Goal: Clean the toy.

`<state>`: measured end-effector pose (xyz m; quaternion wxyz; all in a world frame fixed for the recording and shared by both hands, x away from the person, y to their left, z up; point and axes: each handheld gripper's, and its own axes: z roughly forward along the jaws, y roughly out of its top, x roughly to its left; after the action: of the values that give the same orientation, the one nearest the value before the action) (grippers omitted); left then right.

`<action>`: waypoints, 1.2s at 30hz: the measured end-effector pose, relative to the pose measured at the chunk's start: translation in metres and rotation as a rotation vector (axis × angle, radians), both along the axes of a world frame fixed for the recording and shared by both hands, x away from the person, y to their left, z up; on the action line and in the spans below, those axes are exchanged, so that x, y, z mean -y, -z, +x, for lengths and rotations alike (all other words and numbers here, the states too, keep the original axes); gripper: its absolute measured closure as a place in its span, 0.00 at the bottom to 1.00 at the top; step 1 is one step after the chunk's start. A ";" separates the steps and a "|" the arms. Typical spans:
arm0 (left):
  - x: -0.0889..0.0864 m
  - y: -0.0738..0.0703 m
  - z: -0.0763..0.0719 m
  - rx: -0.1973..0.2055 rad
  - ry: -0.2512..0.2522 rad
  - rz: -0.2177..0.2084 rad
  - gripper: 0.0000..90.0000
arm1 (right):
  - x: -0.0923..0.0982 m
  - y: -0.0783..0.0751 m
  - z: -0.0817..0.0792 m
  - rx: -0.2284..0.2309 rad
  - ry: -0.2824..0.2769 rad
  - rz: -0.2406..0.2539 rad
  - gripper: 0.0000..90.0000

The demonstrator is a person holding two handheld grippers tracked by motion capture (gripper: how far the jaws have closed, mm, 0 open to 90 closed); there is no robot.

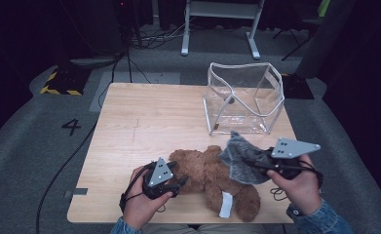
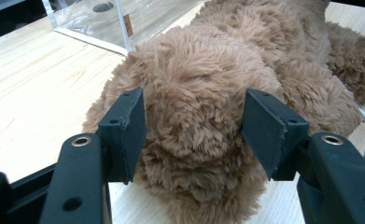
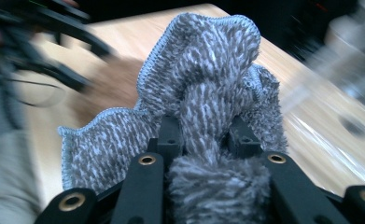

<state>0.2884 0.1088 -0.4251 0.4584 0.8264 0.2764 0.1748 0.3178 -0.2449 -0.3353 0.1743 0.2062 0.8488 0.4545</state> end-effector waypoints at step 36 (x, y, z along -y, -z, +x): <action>0.011 0.010 0.017 -0.025 0.008 0.019 0.51 | 0.007 0.082 0.002 -0.186 -0.087 -0.079 0.80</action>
<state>0.3053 0.0973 -0.4353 0.4479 0.8337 0.2773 0.1653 0.3201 -0.2522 -0.4176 0.0830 0.2034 0.8868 0.4067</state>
